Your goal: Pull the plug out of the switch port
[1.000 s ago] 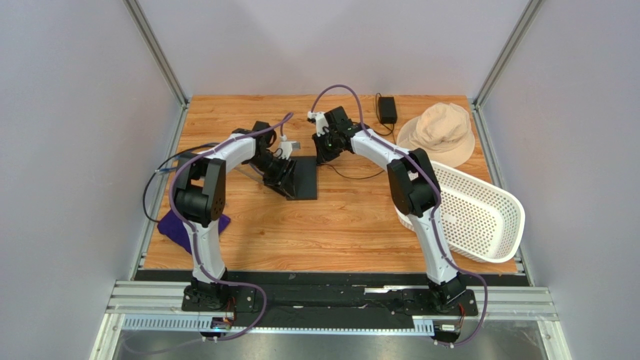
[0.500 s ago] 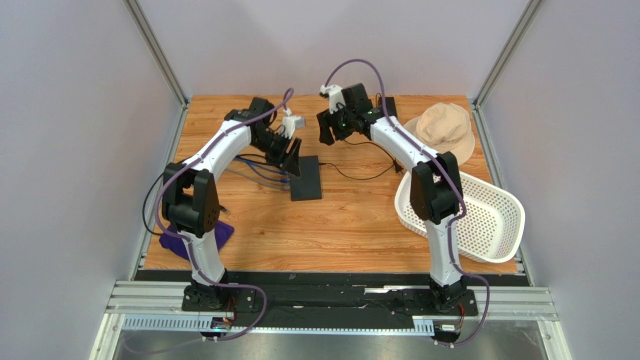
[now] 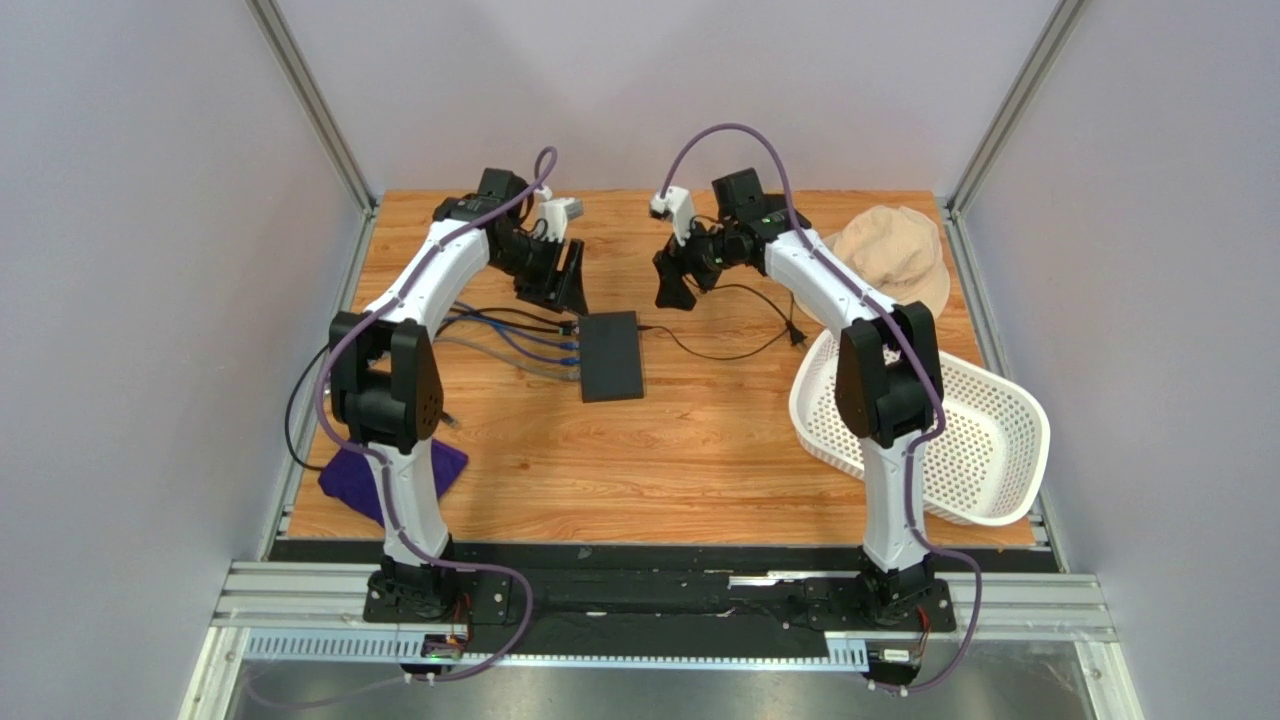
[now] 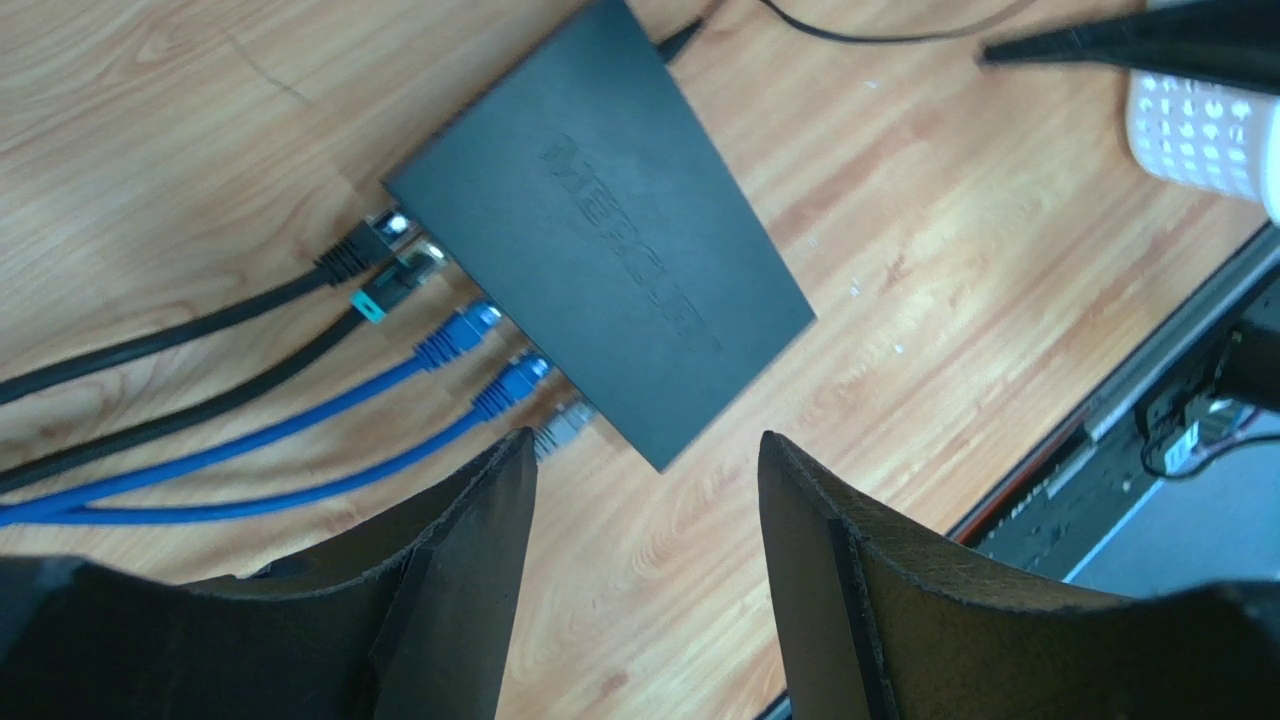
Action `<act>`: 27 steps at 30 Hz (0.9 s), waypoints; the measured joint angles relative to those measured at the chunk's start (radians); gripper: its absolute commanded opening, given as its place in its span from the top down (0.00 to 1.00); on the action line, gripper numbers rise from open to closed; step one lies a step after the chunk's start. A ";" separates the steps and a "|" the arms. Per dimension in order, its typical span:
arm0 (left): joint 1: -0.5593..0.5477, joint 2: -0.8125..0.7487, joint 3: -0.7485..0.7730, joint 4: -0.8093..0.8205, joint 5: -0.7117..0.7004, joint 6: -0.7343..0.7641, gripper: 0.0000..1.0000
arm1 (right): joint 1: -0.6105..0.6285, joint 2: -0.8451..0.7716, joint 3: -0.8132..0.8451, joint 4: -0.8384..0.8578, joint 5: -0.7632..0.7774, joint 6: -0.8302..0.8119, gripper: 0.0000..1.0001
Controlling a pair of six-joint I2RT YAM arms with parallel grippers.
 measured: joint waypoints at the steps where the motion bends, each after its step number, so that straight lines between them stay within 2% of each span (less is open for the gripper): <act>1: 0.005 0.021 0.000 0.013 0.002 -0.010 0.38 | 0.006 -0.004 -0.014 -0.010 -0.001 -0.042 0.26; 6: 0.021 0.174 0.100 0.030 0.038 -0.036 0.39 | 0.041 -0.014 -0.100 -0.026 0.039 -0.273 0.32; 8: 0.021 0.227 0.161 0.029 0.047 -0.042 0.39 | 0.055 -0.008 -0.116 -0.027 0.056 -0.333 0.43; 11: 0.021 0.259 0.195 0.030 0.049 -0.048 0.39 | 0.077 0.012 -0.094 -0.036 0.084 -0.418 0.48; 20: 0.023 0.238 0.106 0.035 0.045 -0.076 0.39 | 0.122 0.129 -0.009 -0.022 0.137 -0.523 0.51; 27: 0.023 0.212 0.045 0.058 0.043 -0.140 0.38 | 0.132 0.196 0.042 -0.023 0.173 -0.537 0.56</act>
